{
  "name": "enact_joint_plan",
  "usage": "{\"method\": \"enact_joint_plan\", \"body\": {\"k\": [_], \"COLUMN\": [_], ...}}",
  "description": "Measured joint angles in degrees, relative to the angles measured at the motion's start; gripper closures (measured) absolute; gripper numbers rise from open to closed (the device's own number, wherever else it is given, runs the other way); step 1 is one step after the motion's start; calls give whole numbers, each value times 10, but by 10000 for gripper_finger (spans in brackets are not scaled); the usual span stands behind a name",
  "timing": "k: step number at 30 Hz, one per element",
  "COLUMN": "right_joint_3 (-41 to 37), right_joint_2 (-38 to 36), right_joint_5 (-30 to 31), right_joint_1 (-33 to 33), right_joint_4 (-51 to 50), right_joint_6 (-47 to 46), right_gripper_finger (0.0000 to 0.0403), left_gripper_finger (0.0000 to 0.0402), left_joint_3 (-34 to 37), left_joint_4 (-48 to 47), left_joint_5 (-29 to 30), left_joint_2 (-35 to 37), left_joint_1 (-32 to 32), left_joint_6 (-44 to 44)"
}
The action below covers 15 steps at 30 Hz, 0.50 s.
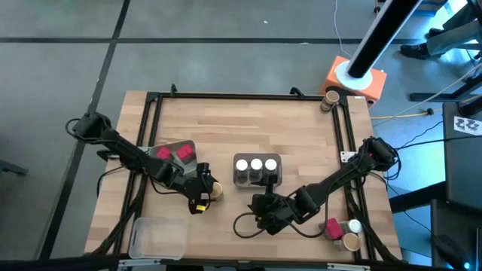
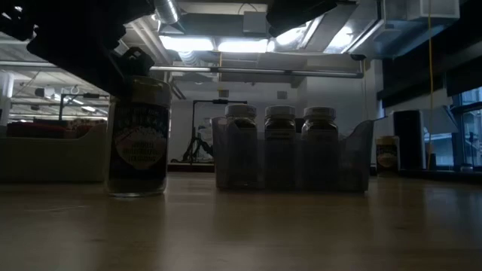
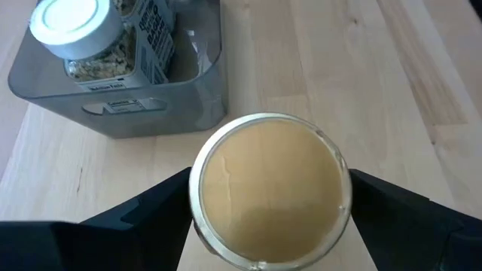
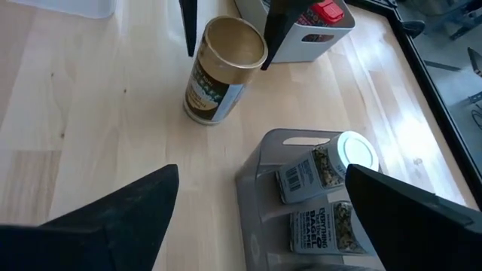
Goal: Sort spices by type
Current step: Put the left gold seasoning bottle into the transparent bin
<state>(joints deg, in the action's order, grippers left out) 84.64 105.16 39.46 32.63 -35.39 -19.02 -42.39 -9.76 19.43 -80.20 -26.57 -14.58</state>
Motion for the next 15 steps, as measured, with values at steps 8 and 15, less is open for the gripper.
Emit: {"method": "enact_joint_plan", "body": {"k": [8, 15], "right_joint_3": [0, 0], "right_joint_2": [0, 0], "right_joint_5": [0, 0], "right_joint_1": [0, 0], "right_joint_4": [14, 14], "right_joint_6": [-1, -1], "right_gripper_finger": [24, 24], "left_gripper_finger": [146, 146], "left_joint_3": [0, -19], "left_joint_4": [3, -39], "left_joint_5": [0, 0], "left_joint_2": [-5, 5], "left_joint_1": [0, -20], "left_joint_6": [13, 13]}}
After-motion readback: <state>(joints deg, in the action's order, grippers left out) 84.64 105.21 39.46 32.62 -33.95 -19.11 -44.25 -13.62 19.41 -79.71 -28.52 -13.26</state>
